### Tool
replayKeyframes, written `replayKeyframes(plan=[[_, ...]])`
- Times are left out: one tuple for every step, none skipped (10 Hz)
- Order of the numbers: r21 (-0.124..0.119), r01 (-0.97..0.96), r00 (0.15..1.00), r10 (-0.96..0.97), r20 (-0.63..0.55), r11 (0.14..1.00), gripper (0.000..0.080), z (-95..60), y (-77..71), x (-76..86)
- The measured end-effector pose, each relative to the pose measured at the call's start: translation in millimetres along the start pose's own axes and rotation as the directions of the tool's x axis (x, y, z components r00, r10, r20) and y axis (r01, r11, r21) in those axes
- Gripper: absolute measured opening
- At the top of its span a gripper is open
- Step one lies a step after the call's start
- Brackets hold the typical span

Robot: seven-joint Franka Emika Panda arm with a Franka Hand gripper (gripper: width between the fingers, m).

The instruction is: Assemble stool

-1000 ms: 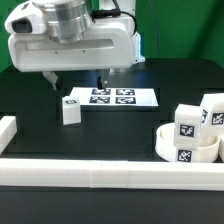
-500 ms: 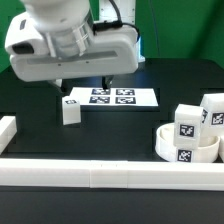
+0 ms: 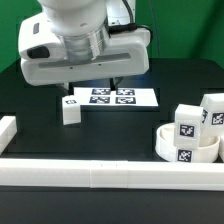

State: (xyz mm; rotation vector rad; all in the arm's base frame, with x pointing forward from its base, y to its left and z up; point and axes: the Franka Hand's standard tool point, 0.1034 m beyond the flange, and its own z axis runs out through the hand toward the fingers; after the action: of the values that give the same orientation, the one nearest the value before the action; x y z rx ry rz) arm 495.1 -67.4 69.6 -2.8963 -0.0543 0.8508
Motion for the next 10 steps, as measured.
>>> replayKeyframes(plan=[[0.006,-0.001,1.0,0.0,0.031,1.0,0.0649,2.3,0.0,-1.2],[0.004,-0.001,1.0,0.0,0.026,1.0,0.0649,2.5,0.4,0.1],[0.004,-0.001,1.0,0.0,0.026,1.0,0.0649,2.7,0.5,0.0],[-0.001,0.019,0.999,-0.019,0.029,1.0,0.0649,4.2,3.7,-1.0],[-0.027,0.051,0.998,-0.05,0.042,0.998,0.0649,7.8,17.1,-5.1],[-0.049,0.05,0.998,-0.048,0.048,0.998,0.0649,8.0,30.0,-7.4],[-0.049,0.032,0.999,-0.03,0.044,0.998,0.0649,10.4,40.0,-9.0],[-0.051,0.014,0.999,-0.012,0.037,0.999,0.0649,12.9,50.6,-11.4],[-0.045,0.013,0.999,-0.011,0.034,0.999,0.0649,13.9,58.3,-13.9],[-0.045,0.014,0.999,-0.012,0.034,0.999,0.0649,13.9,57.4,-13.6]])
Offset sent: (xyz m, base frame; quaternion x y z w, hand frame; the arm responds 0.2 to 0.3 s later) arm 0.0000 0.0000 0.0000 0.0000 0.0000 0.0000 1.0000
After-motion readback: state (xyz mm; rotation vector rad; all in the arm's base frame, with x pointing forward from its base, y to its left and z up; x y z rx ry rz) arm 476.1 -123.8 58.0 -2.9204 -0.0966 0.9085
